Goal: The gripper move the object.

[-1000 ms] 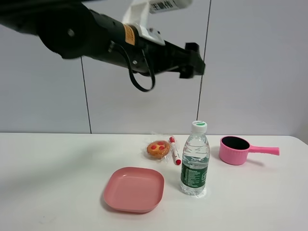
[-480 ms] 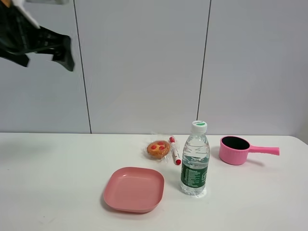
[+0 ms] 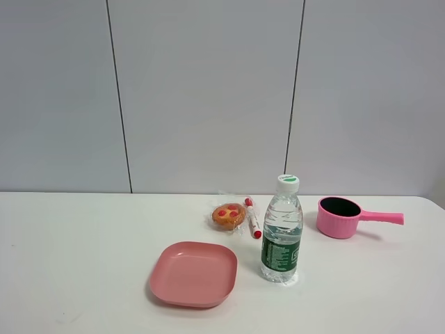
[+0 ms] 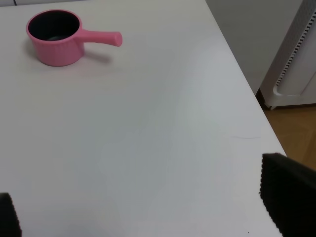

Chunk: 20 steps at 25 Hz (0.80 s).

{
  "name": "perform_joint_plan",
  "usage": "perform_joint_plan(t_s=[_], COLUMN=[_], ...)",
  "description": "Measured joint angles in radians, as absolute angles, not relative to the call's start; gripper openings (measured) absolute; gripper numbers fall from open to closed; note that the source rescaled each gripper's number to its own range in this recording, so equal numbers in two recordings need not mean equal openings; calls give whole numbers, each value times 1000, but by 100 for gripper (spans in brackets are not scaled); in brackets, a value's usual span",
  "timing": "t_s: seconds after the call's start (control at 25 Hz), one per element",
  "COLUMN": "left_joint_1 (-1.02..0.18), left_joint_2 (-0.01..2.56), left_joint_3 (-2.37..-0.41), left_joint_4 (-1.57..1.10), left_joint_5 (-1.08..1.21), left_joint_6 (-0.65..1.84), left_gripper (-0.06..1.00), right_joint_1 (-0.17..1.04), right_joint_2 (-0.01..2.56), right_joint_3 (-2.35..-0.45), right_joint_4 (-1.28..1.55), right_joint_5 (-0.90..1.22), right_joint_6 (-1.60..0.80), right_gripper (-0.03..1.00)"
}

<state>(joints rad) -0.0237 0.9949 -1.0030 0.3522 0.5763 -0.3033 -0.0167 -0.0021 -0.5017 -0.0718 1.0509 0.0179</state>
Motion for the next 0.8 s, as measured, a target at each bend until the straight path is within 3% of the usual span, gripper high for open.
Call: perform_joint_plan(t_s=[0.2, 0.52, 0.8], left_joint_1=[-8, -8, -8], left_joint_2=[691, 223, 44], left_joint_3=[-854, -657, -611], left_joint_4=[324, 188, 105], left_joint_5=[551, 724, 885], left_joint_6=[-302, -301, -299], left_gripper=[100, 100, 100], right_joint_1=[-17, -17, -17], right_joint_2=[-2, -2, -2], right_joint_3=[-502, -502, -502], right_joint_4=[-72, -72, -72], right_joint_5=[1051, 1051, 1051], right_joint_6=[18, 18, 18], right_gripper=[100, 100, 100])
